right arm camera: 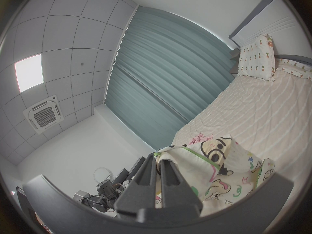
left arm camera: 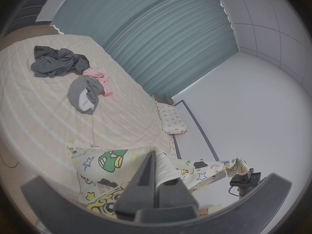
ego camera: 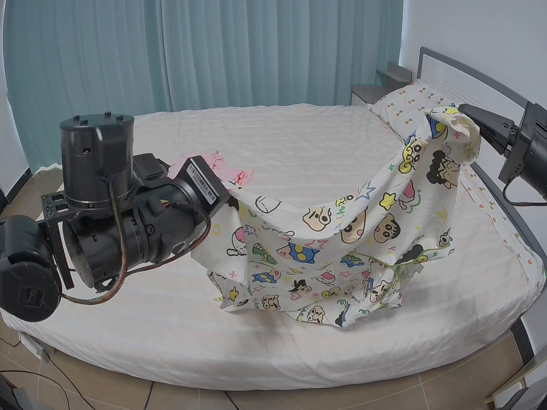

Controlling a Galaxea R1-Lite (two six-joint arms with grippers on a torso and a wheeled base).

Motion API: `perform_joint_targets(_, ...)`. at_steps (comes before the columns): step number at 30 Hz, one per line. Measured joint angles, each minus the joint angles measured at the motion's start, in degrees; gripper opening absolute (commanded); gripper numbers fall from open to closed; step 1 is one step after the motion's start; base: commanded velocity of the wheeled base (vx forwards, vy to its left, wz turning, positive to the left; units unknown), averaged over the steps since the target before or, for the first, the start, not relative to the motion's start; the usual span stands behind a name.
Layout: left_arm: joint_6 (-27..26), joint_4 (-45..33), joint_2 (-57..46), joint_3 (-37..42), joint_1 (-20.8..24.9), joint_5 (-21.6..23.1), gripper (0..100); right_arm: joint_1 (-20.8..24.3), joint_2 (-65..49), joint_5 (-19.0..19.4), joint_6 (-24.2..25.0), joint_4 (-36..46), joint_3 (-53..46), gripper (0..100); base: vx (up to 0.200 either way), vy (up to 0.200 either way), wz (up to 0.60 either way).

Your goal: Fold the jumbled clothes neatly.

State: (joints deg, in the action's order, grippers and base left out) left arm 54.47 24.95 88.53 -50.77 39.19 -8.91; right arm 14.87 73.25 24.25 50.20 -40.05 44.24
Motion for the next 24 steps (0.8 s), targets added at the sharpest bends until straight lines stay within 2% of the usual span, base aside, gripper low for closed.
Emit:
perform_joint_targets(4,0.07,-0.3,-1.46,0.87,0.05,0.11,0,0.06,-1.79,0.57,0.05,-0.02,-0.76,0,-0.2,0.0,0.0)
perform_joint_targets(6,0.07,-0.51,-2.61,1.52,0.44,0.24,0,0.11,-3.17,2.07,0.07,-0.05,-1.52,0,-0.2,0.0,0.0)
perform_joint_targets(12,0.11,-2.9,-7.02,3.73,3.58,0.49,0,0.37,-8.2,7.3,0.07,-0.13,-4.69,0,0.0,0.0,0.0)
perform_joint_targets(24,0.18,-17.16,-16.76,1.83,7.17,1.61,0,0.52,-15.68,12.13,0.84,0.0,-6.95,0,0.0,0.0,0.0)
